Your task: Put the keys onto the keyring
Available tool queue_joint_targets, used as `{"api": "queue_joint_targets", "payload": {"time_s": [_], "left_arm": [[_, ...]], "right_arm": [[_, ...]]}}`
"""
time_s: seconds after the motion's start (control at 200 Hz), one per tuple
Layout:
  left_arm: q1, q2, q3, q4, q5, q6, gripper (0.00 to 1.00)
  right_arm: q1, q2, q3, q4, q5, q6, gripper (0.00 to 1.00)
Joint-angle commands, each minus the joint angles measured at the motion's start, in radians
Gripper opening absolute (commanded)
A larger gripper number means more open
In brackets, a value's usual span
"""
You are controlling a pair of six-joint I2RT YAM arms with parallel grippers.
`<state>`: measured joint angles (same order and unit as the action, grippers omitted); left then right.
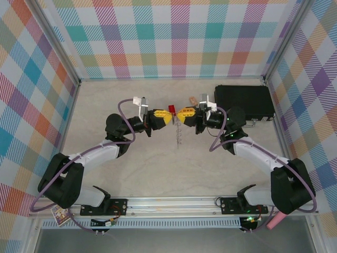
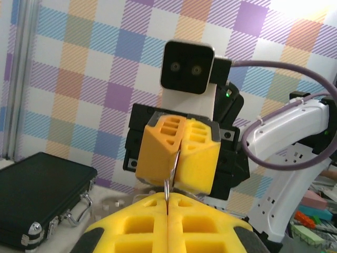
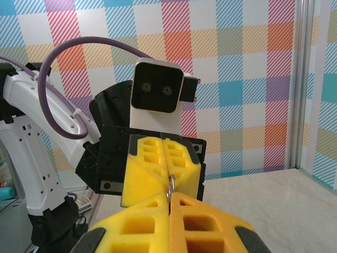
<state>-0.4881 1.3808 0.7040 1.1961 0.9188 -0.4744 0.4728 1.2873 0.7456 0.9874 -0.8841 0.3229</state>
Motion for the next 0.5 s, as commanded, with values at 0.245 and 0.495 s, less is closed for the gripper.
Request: {"api": "queue_joint_targets", "payload": {"time_s": [0.245,0.495], "left_arm": [[0.012,-0.054,0.043,-0.157,0.082,0.121,0.0],[0.013,-0.064,0.041,-0.142,0.084,0.115,0.0]], "right_arm": [[0.006,-0.038,0.018,-0.071,-0.057,-0.042,0.0],[0.006,-0.031,0.018,-0.071,-0.059,-0.037,0.0]]}}
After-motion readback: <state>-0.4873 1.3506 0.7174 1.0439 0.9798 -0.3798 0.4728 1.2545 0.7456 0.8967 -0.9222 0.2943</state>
